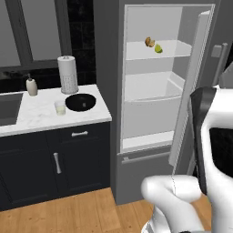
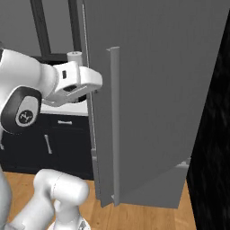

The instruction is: Grab a lemon wedge from the fridge and one ice cube from the ice bowl, and put them in the glass of lemonade.

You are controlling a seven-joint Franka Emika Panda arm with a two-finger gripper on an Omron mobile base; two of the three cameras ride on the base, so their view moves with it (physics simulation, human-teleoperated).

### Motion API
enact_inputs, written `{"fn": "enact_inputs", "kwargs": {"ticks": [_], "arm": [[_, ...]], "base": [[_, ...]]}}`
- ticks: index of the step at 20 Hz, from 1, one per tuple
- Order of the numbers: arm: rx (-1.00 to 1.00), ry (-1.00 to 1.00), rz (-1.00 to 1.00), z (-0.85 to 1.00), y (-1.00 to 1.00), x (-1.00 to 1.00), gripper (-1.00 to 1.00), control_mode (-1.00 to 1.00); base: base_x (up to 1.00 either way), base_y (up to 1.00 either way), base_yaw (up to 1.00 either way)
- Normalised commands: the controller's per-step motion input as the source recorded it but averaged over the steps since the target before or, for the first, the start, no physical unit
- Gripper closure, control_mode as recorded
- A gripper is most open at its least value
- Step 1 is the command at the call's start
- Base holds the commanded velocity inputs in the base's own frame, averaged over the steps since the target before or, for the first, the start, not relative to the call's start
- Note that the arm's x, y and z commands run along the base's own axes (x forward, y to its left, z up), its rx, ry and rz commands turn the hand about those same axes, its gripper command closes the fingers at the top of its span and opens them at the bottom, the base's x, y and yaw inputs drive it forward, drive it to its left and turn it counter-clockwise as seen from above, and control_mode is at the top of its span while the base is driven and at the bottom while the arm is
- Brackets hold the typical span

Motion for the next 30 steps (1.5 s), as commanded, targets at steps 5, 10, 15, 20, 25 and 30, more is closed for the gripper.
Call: {"fn": "enact_inputs", "kwargs": {"ticks": [5, 10, 15, 20, 25, 30], "arm": [[-0.30, 0.31, 0.02, -0.23, 0.99, 0.43, -1.00, -1.00], [-0.14, 0.32, 0.01, -0.40, 0.44, 0.86, -1.00, -1.00], [-0.16, 0.09, -0.01, -0.24, 0.13, 0.69, -1.00, -1.00], [-0.11, 0.00, 0.00, -0.38, -0.04, 0.74, -1.00, -1.00], [-0.03, 0.14, 0.00, -0.19, -0.29, 0.87, -1.00, -1.00], [-0.03, 0.20, 0.00, -0.10, -0.29, 0.93, -1.00, -1.00]], "base": [[0.00, 0.00, 0.00], [0.00, 0.00, 0.00], [0.00, 0.00, 0.00], [0.00, 0.00, 0.00], [0.00, 0.00, 0.00], [0.00, 0.00, 0.00]]}}
